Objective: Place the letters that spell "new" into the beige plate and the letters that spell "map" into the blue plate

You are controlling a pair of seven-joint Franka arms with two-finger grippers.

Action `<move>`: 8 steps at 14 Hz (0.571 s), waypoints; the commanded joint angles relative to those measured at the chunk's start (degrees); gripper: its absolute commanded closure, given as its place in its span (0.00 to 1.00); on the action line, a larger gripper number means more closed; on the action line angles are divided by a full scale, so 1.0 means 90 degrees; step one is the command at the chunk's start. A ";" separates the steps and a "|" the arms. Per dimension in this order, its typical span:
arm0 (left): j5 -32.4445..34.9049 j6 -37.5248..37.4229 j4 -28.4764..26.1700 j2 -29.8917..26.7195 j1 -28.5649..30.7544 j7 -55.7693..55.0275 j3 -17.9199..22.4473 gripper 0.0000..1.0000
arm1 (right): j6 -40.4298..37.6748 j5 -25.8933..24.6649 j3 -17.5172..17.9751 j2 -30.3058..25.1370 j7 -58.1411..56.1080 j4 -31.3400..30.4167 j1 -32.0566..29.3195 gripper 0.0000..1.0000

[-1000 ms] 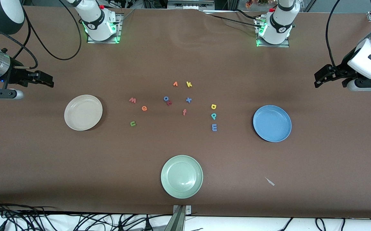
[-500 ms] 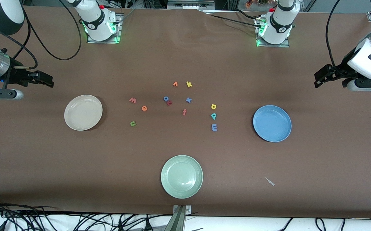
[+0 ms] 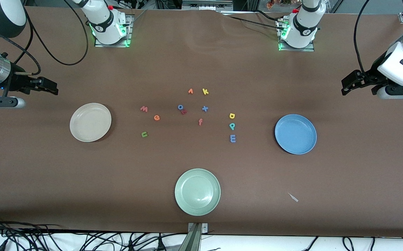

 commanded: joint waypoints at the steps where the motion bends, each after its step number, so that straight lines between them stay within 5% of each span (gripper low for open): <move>1: -0.0064 -0.0140 0.0161 0.0054 0.0044 0.0076 -0.0038 0.00 | 0.0014 0.0057 -0.0031 -0.0054 0.0032 -0.0058 0.0016 0.00; 8: -0.0142 -0.0140 0.0171 0.0073 0.0054 0.0086 -0.0019 0.00 | 0.0014 0.0057 -0.0031 -0.0054 0.0041 -0.0058 0.0016 0.00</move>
